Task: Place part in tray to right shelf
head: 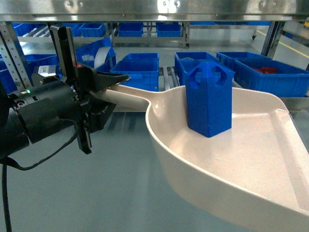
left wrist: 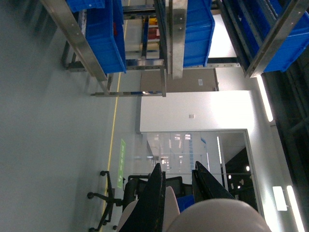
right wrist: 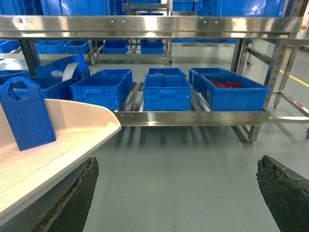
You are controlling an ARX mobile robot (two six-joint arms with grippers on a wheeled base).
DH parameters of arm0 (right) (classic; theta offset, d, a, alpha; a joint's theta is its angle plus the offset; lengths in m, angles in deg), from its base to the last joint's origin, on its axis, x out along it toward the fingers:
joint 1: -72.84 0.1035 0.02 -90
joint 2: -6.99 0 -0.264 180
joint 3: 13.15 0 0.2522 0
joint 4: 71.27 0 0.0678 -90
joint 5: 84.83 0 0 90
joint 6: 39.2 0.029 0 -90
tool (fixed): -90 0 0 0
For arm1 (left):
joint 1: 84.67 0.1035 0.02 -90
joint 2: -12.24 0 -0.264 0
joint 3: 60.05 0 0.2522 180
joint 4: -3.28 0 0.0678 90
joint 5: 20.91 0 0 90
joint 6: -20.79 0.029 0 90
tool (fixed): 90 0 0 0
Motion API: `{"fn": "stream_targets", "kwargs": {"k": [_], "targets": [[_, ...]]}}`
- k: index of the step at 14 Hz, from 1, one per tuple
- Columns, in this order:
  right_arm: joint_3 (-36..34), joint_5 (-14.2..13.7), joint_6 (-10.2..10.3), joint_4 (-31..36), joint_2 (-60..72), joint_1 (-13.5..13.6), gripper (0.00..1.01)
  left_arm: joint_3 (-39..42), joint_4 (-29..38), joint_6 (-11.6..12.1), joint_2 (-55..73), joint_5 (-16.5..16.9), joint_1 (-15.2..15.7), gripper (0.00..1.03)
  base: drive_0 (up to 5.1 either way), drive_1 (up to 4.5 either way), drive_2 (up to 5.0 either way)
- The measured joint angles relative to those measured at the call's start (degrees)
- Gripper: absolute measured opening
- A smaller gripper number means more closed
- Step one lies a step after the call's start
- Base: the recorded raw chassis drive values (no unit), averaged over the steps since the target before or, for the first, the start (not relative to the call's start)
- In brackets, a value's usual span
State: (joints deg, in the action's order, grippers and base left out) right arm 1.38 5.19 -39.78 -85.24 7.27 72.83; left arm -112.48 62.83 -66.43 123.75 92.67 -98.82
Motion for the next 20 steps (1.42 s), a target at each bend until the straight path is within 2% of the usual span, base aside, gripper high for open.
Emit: {"fn": "stream_targets", "kwargs": {"k": [20], "targets": [[0.00, -0.02, 0.15, -0.15, 0.00, 0.00, 0.98, 0.04, -0.02, 0.11, 0.02, 0.00, 0.00, 0.13, 0.0, 0.00, 0.0]]}}
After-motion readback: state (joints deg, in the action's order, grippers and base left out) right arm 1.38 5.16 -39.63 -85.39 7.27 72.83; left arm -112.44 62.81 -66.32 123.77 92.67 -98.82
